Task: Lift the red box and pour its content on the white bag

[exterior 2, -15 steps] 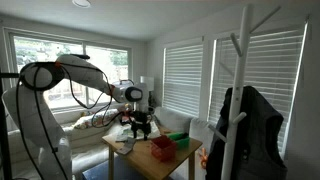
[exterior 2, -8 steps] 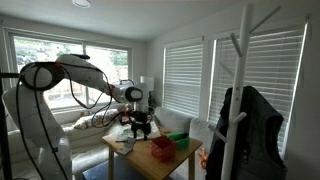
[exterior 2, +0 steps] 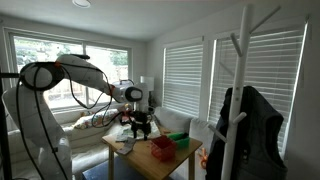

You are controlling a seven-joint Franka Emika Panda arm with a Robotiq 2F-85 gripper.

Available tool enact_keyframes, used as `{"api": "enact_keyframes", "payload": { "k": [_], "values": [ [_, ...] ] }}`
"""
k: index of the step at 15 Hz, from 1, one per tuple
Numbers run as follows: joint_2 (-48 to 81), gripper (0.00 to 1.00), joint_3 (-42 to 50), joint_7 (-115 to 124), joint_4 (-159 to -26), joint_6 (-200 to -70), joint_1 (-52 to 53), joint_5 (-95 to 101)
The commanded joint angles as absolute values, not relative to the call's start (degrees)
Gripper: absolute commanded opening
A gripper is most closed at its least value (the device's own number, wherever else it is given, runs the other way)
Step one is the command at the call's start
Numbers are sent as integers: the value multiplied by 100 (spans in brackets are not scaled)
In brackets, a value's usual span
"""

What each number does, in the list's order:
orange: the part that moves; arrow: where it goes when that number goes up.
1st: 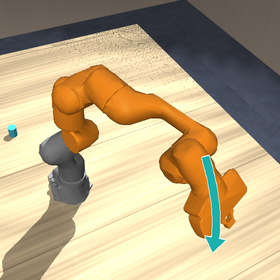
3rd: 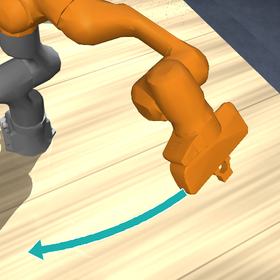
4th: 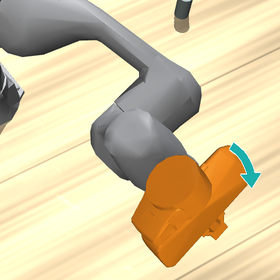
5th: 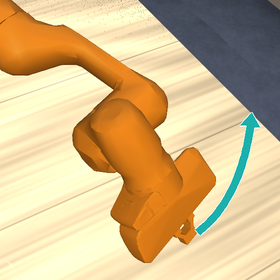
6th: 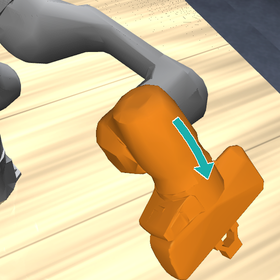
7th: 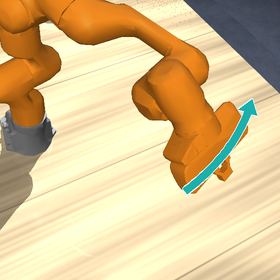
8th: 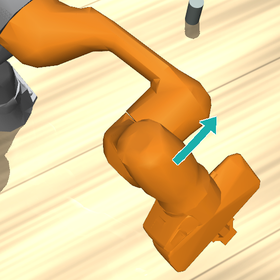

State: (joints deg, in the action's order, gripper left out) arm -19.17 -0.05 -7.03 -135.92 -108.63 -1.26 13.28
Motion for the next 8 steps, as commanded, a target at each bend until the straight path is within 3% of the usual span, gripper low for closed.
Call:
{"api": "enact_keyframes", "payload": {
  "k": [1,8],
  "values": [
    [-1878,100,68,-334,-13653,-10850,-257,1500],
    [-1979,100,246,515,-13760,-11615,-715,2379]
  ]
}}
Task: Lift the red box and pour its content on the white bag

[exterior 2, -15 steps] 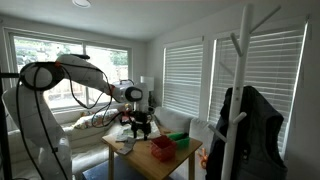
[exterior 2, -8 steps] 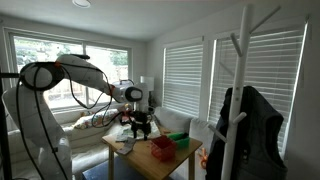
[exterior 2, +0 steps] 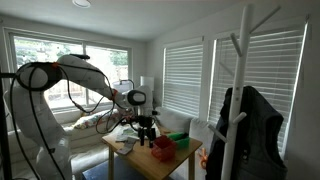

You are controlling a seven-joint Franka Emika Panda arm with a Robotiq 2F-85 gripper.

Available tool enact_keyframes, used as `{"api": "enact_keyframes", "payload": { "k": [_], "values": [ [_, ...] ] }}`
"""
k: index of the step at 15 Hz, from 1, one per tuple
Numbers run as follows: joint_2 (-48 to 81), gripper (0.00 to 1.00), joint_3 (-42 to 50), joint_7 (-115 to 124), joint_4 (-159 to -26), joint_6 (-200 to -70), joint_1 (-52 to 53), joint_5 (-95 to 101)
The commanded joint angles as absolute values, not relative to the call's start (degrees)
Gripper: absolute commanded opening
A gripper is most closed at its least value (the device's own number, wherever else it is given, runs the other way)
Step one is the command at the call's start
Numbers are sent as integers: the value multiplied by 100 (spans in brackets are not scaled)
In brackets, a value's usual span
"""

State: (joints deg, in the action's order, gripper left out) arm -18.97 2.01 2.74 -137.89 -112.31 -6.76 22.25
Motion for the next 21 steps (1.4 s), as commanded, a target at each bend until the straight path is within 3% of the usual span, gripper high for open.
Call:
{"api": "enact_keyframes", "payload": {
  "k": [1,11,21],
  "values": [
    [-1899,100,253,327,-13768,-11392,-685,2260],
    [-1918,100,259,407,-13732,-11549,-707,2262],
    [-1685,100,1005,-1033,-13424,-12973,-563,325]
  ]
}}
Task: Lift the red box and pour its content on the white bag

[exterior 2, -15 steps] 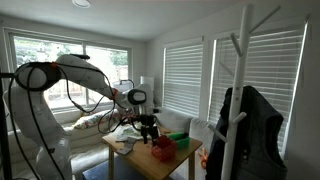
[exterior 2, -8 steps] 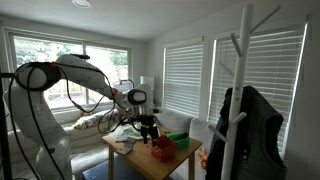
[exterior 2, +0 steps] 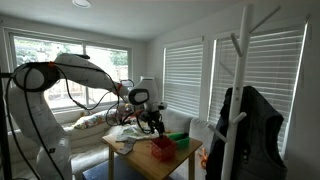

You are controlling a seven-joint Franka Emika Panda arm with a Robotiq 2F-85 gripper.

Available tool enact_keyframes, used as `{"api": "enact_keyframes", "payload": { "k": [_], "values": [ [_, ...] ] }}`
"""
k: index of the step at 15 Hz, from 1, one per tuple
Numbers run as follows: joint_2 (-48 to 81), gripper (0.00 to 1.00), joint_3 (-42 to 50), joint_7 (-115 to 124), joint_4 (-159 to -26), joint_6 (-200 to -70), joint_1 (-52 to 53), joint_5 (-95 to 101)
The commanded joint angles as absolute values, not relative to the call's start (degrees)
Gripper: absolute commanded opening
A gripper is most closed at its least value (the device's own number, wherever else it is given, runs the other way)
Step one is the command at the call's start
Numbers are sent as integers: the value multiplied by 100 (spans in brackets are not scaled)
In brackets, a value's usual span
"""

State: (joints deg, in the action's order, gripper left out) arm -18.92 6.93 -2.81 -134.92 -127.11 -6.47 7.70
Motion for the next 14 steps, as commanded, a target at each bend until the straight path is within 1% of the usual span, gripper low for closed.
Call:
{"api": "enact_keyframes", "payload": {
  "k": [1,4,9,13,14],
  "values": [
    [-1621,100,1118,-1389,-13456,-13148,-515,133],
    [-1301,100,1210,-1978,-13320,-13463,-489,-121],
    [-1076,100,1169,-1715,-13263,-13379,-811,372],
    [-843,100,1208,-1646,-13337,-13668,-923,368],
    [-778,85,1207,-1625,-13342,-13740,-925,329]
  ]
}}
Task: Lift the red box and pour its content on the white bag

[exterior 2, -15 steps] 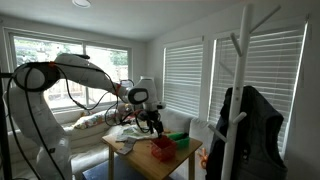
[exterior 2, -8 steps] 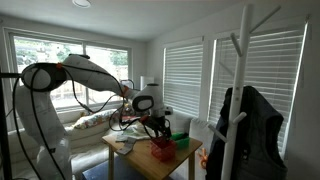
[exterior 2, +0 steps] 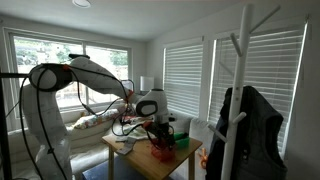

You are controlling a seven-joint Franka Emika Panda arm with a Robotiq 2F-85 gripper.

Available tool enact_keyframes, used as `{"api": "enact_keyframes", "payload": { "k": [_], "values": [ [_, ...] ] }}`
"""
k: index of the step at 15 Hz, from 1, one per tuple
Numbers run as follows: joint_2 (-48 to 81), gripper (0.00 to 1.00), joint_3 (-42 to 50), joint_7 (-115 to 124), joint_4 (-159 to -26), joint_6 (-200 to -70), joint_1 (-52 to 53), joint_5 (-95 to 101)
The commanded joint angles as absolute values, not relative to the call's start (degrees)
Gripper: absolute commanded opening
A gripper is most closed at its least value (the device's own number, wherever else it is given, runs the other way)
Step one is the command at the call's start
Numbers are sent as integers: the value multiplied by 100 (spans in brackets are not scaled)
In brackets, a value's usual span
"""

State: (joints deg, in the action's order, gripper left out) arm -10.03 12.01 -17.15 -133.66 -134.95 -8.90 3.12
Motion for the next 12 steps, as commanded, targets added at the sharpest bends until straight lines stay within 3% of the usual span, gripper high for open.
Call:
{"api": "enact_keyframes", "payload": {
  "k": [1,6,11,12],
  "values": [
    [-675,72,1196,-1617,-13350,-13862,-893,232],
    [-429,36,1071,-1288,-13270,-14241,-871,317],
    [-544,2,1025,-880,-13234,-13783,-927,838],
    [-598,0,1014,-793,-13247,-13696,-926,934]
  ]
}}
